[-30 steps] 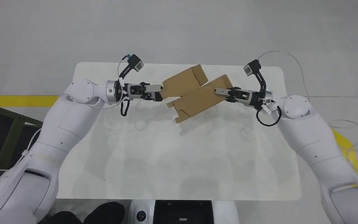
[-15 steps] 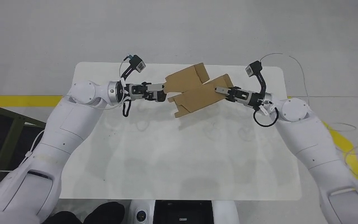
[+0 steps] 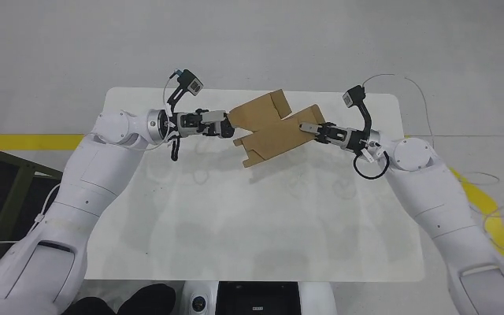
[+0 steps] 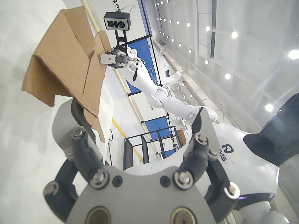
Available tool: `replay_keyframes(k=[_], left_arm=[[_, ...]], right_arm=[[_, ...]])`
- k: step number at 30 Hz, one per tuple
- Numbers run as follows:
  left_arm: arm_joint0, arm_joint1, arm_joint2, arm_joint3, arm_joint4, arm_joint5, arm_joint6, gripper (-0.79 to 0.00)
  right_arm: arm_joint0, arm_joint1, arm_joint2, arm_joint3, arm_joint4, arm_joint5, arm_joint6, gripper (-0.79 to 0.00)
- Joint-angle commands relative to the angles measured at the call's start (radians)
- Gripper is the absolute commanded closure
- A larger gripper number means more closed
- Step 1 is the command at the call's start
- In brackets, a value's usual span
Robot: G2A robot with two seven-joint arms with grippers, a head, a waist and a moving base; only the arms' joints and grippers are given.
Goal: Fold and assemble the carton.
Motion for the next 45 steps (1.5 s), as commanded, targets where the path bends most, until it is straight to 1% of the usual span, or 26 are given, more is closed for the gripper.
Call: replay_keyframes(k=[1,7,37,42,45], left_arm=[[0.002,-0.004,0.0,0.005,-0.004,-0.001,0.014,-0.785],[0.003,-0.016,-0.007,0.027,-0.017,0.0,0.029,-0.785],[0.0,-0.062,-0.017,0.105,-0.014,0.035,-0.016,-0.785],[0.002,-0.068,-0.019,0.115,0.002,0.034,-0.017,-0.714],[0.004,-0.07,-0.021,0.12,0.015,0.035,-0.014,-0.696]], right_arm=[[-0.003,0.0,0.005,-0.008,-0.004,0.001,0.002,0.0],[-0.014,-0.002,0.019,-0.027,-0.019,0.005,0.007,0.0],[-0.032,-0.019,0.063,-0.057,-0.04,0.016,0.035,0.0],[-0.036,-0.02,0.074,-0.057,-0.045,0.017,0.037,0.0],[-0.039,-0.021,0.079,-0.06,-0.047,0.019,0.037,0.0]])
